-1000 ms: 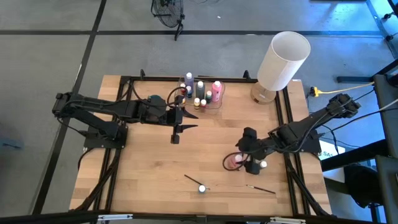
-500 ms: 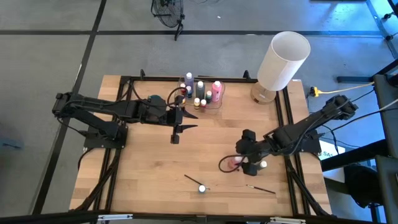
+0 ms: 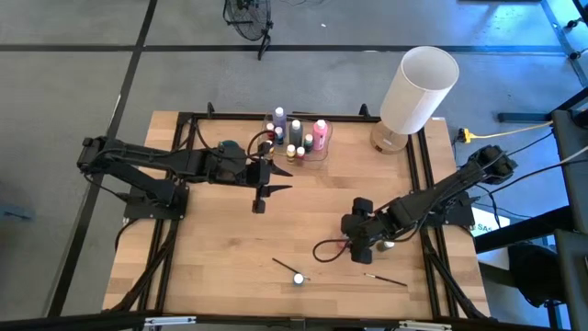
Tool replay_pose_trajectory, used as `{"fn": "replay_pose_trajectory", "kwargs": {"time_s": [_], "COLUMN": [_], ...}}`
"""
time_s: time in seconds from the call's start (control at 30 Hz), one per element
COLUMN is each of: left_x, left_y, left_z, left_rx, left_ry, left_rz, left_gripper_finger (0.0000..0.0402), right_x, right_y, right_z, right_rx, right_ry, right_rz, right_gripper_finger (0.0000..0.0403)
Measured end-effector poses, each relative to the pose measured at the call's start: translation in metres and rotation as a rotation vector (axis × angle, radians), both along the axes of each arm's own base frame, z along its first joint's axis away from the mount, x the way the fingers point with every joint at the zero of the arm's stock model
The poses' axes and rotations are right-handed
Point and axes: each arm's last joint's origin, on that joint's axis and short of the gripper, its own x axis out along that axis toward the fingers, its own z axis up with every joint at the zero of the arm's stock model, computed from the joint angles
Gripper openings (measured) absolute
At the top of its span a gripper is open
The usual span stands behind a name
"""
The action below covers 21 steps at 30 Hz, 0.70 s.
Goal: Pick & Place Paint Supplies
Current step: Put the red paint bottle into the transparent bin
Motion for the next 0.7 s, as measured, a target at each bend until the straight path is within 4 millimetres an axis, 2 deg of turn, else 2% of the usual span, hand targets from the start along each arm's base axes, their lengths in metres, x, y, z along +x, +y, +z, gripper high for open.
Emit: {"fn": "replay_pose_trajectory", "kwargs": {"time_s": [0.2, 0.47, 0.57, 0.7], "left_x": [0.0, 0.0, 0.0, 0.0], "left_y": [0.0, 0.0, 0.0, 0.0], "left_z": [0.0, -0.001, -0.001, -0.001], "left_rx": [0.0, 0.0, 0.001, -0.068], "left_ry": [0.0, 0.008, 0.008, 0.0], "left_rz": [0.0, 0.0, 0.0, 0.023], "left_gripper_finger": [0.0127, 0.0127, 0.0127, 0.0127], "right_x": [0.0, 0.0, 0.001, 0.006], "right_y": [0.0, 0.0, -0.001, -0.003], "right_z": [0.0, 0.0, 0.006, 0.03], "right_rx": [0.007, 0.01, 0.006, -0.051], "right_ry": [0.0, -0.004, 0.005, -0.014], "right_rz": [-0.017, -0.019, -0.024, -0.048], "right_gripper_finger": [0.0311, 0.0201, 0.0201, 0.0201]}}
